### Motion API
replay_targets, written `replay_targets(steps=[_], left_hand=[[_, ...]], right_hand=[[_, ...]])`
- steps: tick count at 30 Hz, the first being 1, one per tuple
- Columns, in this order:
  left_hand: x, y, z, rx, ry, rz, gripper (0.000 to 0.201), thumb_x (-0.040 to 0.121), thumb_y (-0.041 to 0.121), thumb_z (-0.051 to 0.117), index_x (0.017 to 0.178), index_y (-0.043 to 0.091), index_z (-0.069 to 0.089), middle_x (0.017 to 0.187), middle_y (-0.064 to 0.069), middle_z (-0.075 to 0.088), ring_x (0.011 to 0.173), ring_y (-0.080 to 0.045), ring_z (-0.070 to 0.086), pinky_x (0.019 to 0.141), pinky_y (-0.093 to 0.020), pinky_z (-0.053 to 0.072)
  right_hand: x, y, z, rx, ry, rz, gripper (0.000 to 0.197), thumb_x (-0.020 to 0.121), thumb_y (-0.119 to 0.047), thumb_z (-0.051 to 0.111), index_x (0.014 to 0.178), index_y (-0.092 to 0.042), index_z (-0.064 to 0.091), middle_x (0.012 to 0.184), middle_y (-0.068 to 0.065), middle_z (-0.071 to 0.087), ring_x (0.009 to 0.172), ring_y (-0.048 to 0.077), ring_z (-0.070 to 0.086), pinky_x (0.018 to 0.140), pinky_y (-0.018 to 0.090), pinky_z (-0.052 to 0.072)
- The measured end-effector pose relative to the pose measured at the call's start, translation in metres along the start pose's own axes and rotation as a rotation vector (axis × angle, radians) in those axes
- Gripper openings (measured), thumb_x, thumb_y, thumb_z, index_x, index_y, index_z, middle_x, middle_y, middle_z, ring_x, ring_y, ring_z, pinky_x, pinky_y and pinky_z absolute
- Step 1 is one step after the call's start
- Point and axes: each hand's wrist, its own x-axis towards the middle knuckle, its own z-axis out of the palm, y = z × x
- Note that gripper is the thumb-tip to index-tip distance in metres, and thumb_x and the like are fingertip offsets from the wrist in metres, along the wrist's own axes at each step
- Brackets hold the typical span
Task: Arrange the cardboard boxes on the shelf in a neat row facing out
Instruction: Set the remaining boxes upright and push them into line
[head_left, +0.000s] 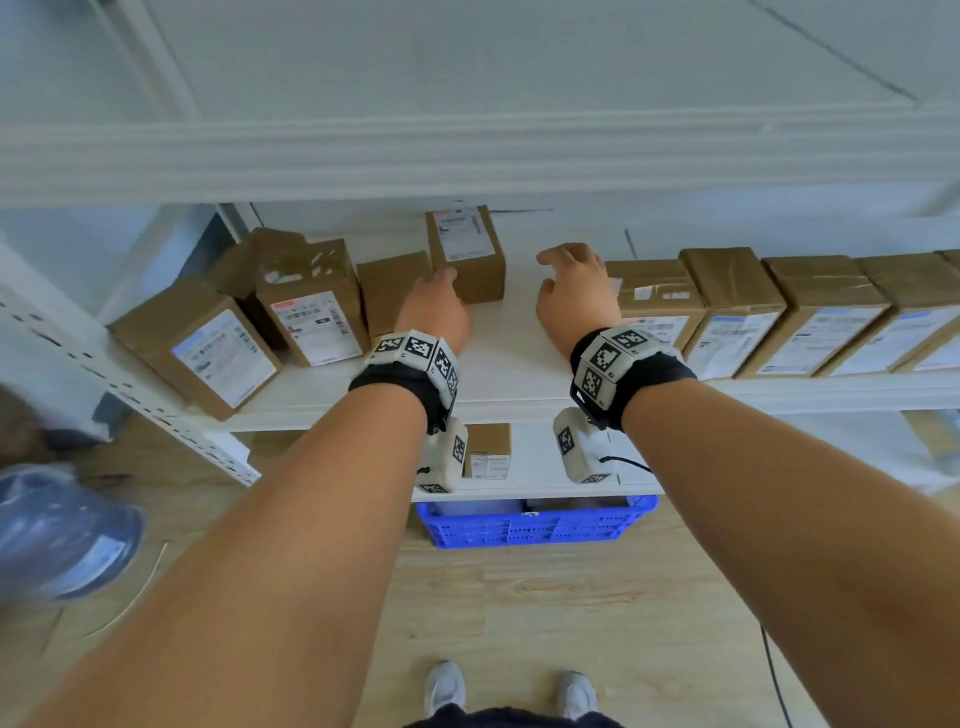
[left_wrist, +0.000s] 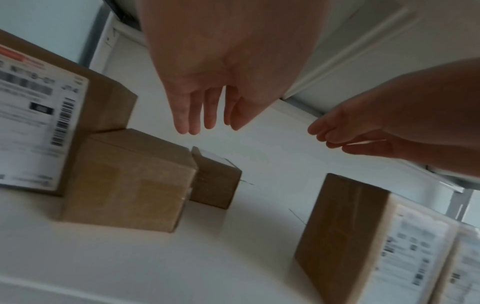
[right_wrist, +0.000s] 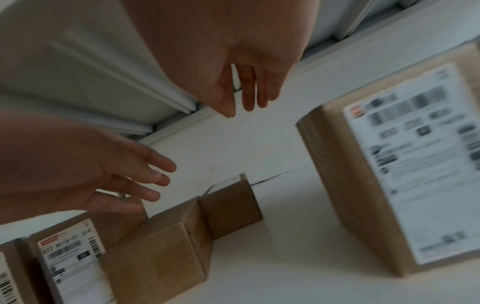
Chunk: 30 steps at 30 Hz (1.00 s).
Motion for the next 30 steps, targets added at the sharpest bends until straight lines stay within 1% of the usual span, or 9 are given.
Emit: replay_targets(steps=[2,10,13,16,18,20,24,27,30], left_hand=[[0.008,-0.019,-0.006,0.028,-0.016,0.017,0.045,0.097,0.009,0.039,0.141,0.013,0.043,0.140,-0.016,0.048,0.124,-0.032,0.051,0.097,-0.038,0.043],[0.028,-0.049,-0.003,0.079,-0.058,0.081,0.043,0.098,0.013,0.042,0.140,0.009,0.044,0.143,-0.014,0.045,0.130,-0.031,0.045,0.106,-0.039,0.038],[0.040,-0.053,0.000,0.092,-0.039,0.096,0.042,0.099,0.012,0.040,0.141,0.006,0.042,0.147,-0.014,0.041,0.137,-0.029,0.037,0.112,-0.037,0.029],[0.053,-0.057,0.003,0.066,-0.052,0.082,0.046,0.102,0.016,0.036,0.147,0.007,0.034,0.157,-0.011,0.026,0.147,-0.026,0.022,0.120,-0.037,0.019],[0.064,-0.061,0.009,0.049,-0.100,0.048,0.050,0.103,0.022,0.034,0.151,0.010,0.027,0.162,-0.009,0.016,0.150,-0.025,0.013,0.122,-0.039,0.014],[0.072,-0.067,0.016,0.061,-0.131,0.006,0.053,0.102,0.024,0.036,0.152,0.010,0.025,0.162,-0.008,0.012,0.151,-0.024,0.009,0.123,-0.039,0.012],[0.078,-0.075,0.029,0.013,-0.063,-0.024,0.055,0.098,0.021,0.040,0.150,0.010,0.028,0.161,-0.004,0.016,0.150,-0.020,0.011,0.123,-0.037,0.012],[0.081,-0.078,0.034,0.011,0.014,-0.003,0.053,0.097,0.023,0.040,0.149,0.011,0.032,0.160,-0.004,0.021,0.149,-0.020,0.016,0.122,-0.039,0.015],[0.084,-0.082,0.032,0.025,0.010,0.012,0.052,0.098,0.023,0.040,0.148,0.011,0.032,0.159,-0.004,0.022,0.149,-0.020,0.017,0.122,-0.038,0.014]], right_hand=[[0.000,-0.014,0.017,0.008,-0.021,0.007,0.041,0.092,-0.007,0.044,0.132,-0.012,0.052,0.140,0.008,0.044,0.132,0.025,0.038,0.102,0.038,0.042],[0.015,-0.031,0.061,-0.031,-0.131,0.051,0.045,0.095,-0.013,0.046,0.140,-0.014,0.045,0.145,0.009,0.041,0.133,0.027,0.037,0.108,0.037,0.036],[0.032,-0.033,0.074,-0.048,-0.164,0.043,0.049,0.093,-0.011,0.044,0.142,-0.016,0.044,0.144,0.008,0.043,0.133,0.028,0.038,0.107,0.039,0.038],[0.050,-0.035,0.086,-0.056,-0.225,0.050,0.057,0.088,-0.003,0.043,0.143,-0.018,0.041,0.147,0.006,0.040,0.137,0.028,0.033,0.111,0.040,0.036],[0.062,-0.035,0.094,-0.078,-0.255,0.037,0.064,0.085,0.002,0.045,0.145,-0.017,0.037,0.153,0.005,0.033,0.142,0.029,0.025,0.114,0.043,0.031],[0.076,-0.034,0.100,-0.100,-0.287,0.025,0.071,0.082,0.005,0.046,0.148,-0.018,0.031,0.158,0.005,0.022,0.147,0.028,0.015,0.119,0.045,0.022],[0.107,-0.036,0.114,-0.170,-0.323,-0.006,0.080,0.081,0.009,0.043,0.152,-0.019,0.019,0.162,0.004,0.008,0.149,0.025,0.002,0.122,0.044,0.005],[0.125,-0.036,0.127,-0.219,-0.325,-0.053,0.076,0.085,0.006,0.041,0.152,-0.018,0.016,0.162,0.003,0.006,0.149,0.024,-0.001,0.121,0.045,0.002],[0.130,-0.033,0.133,-0.272,-0.355,-0.093,0.072,0.087,0.004,0.041,0.151,-0.018,0.018,0.161,0.003,0.011,0.149,0.023,0.001,0.121,0.045,0.002]])
